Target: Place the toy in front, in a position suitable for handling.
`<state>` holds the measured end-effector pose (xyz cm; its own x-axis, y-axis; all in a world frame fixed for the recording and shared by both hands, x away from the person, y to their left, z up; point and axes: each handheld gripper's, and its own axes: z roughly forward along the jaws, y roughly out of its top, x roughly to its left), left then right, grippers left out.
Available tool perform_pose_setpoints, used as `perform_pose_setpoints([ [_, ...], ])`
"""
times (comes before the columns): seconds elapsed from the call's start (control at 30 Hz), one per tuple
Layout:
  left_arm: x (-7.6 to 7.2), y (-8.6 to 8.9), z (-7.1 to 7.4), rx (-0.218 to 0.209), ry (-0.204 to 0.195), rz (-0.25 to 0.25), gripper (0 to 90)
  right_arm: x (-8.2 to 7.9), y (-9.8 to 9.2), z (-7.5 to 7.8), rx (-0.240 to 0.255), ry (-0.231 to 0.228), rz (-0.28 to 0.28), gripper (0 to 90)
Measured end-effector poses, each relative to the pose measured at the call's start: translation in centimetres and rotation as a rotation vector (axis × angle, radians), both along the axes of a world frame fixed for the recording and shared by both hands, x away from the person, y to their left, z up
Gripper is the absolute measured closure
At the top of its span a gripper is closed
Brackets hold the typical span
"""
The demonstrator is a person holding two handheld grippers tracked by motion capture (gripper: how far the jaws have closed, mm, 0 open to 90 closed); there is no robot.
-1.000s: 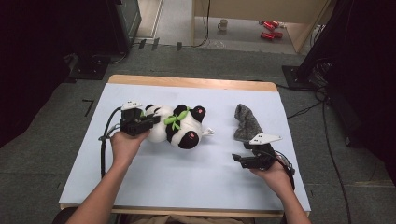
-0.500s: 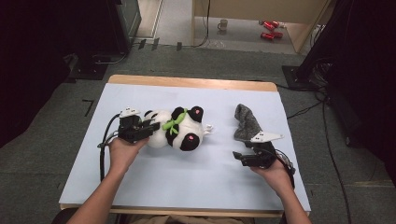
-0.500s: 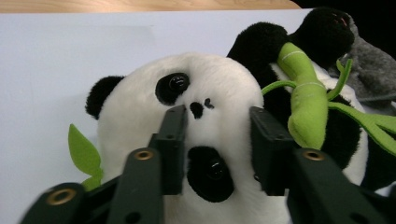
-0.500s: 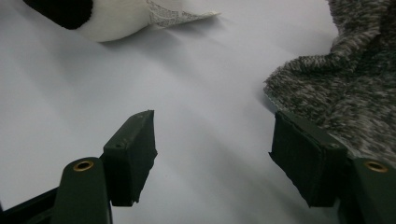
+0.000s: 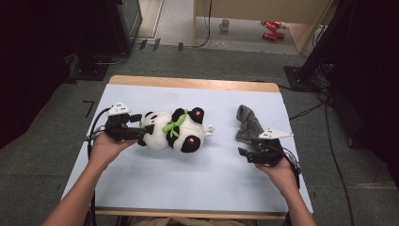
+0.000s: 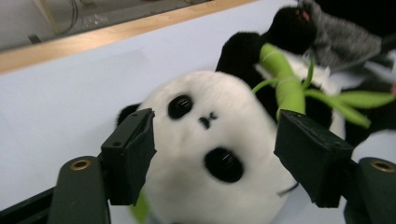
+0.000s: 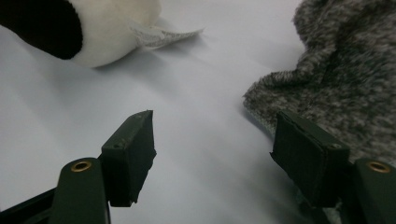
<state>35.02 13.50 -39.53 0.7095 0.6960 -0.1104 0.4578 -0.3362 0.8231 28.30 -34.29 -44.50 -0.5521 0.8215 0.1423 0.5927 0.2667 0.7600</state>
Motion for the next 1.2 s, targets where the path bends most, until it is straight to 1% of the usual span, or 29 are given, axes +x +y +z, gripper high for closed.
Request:
perform_pose_setpoints([
  [0.03,0.1,0.4,-0.1,0.018,-0.002,-0.023,27.3,0.0,0.0,0.0,0.000,0.000,0.000,28.7],
  [0.07,0.2,0.9,-0.2,0.038,-0.011,-0.029,27.2,0.1,-0.1,0.2,0.002,-0.001,-0.006,28.7],
  [0.13,0.6,1.9,-0.5,0.035,0.005,-0.050,26.3,0.4,-0.2,0.4,0.000,-0.009,-0.011,28.1],
  [0.17,0.8,2.2,-0.7,0.032,0.007,-0.052,26.7,0.8,-0.4,0.8,-0.009,-0.022,-0.020,27.8],
  [0.2,1.0,2.6,-0.9,0.017,0.009,-0.071,26.7,0.8,-0.4,0.8,-0.009,-0.022,-0.020,27.8],
  [0.23,1.2,2.9,-1.1,0.015,0.003,-0.082,26.7,1.1,-0.5,0.9,-0.005,-0.021,-0.028,27.7],
  [0.27,1.4,3.1,-1.4,0.010,0.004,-0.094,26.8,1.7,-0.7,1.1,0.001,-0.025,-0.046,27.3],
  [0.3,1.7,3.3,-1.7,0.006,0.010,-0.113,26.8,1.7,-0.7,1.1,0.001,-0.025,-0.046,27.3],
  [0.37,2.3,3.4,-2.2,0.011,0.023,-0.131,26.8,2.4,-0.9,1.1,-0.001,-0.021,-0.059,26.4],
  [0.4,2.5,3.4,-2.5,0.015,0.020,-0.150,26.5,3.0,-1.0,1.0,-0.007,-0.016,-0.067,26.1],
  [0.43,2.6,3.4,-2.8,0.021,0.010,-0.159,26.5,3.0,-1.0,1.0,-0.007,-0.016,-0.067,26.1],
  [0.47,2.8,3.4,-3.0,0.020,0.013,-0.166,26.5,3.2,-1.1,1.0,-0.009,-0.015,-0.074,26.1],
  [0.5,3.1,3.4,-3.2,0.014,0.021,-0.167,25.9,3.7,-1.1,1.0,-0.013,-0.016,-0.083,26.1],
  [0.57,3.6,3.4,-3.8,0.008,0.040,-0.165,26.0,4.0,-1.1,1.0,-0.018,-0.018,-0.091,26.1],
  [0.6,3.8,3.3,-4.1,0.003,0.055,-0.169,25.6,4.5,-1.2,1.0,-0.023,-0.020,-0.097,25.3],
  [0.63,4.0,3.1,-4.4,-0.001,0.069,-0.175,25.6,4.5,-1.2,1.0,-0.023,-0.020,-0.097,25.3],
  [0.67,4.2,3.0,-4.6,0.000,0.074,-0.180,25.0,4.7,-1.2,1.0,-0.023,-0.019,-0.103,25.2],
  [0.73,4.3,2.9,-4.9,-0.007,0.068,-0.194,23.5,5.2,-1.4,1.0,-0.021,-0.014,-0.111,24.8],
  [0.8,4.5,2.9,-5.2,-0.017,0.076,-0.200,22.8,5.7,-1.6,0.9,-0.019,-0.011,-0.121,25.1],
  [0.87,4.7,2.8,-5.5,-0.023,0.108,-0.216,23.2,6.1,-1.7,0.9,-0.017,-0.003,-0.128,25.1],
  [0.9,4.7,2.7,-5.8,-0.025,0.122,-0.228,23.4,6.3,-1.8,1.0,-0.021,-0.008,-0.135,25.2],
  [0.93,4.8,2.6,-5.9,-0.030,0.136,-0.242,24.5,6.5,-1.9,1.0,-0.025,-0.012,-0.140,25.2],
  [1.0,4.7,2.3,-6.1,-0.030,0.137,-0.252,28.4,7.1,-2.1,0.7,-0.021,-0.011,-0.160,25.2],
  [1.03,4.7,2.3,-6.0,-0.030,0.138,-0.253,28.4,7.1,-2.1,0.7,-0.021,-0.011,-0.160,25.2],
  [1.07,4.6,2.3,-6.0,-0.029,0.142,-0.250,30.2,7.3,-2.2,0.5,-0.026,-0.007,-0.167,25.2],
  [1.1,4.6,2.3,-6.0,-0.031,0.149,-0.249,34.8,7.6,-2.3,0.1,-0.040,0.000,-0.181,25.3],
  [1.13,4.5,2.2,-6.0,-0.033,0.149,-0.247,34.8,7.6,-2.3,0.1,-0.040,0.000,-0.181,25.3],
  [1.17,4.4,2.2,-6.0,-0.031,0.150,-0.245,36.9,7.8,-2.3,-0.1,-0.042,0.005,-0.186,25.3],
  [1.2,4.2,2.1,-6.0,-0.037,0.147,-0.237,42.4,8.1,-2.2,-0.5,-0.040,0.028,-0.189,25.3],
])
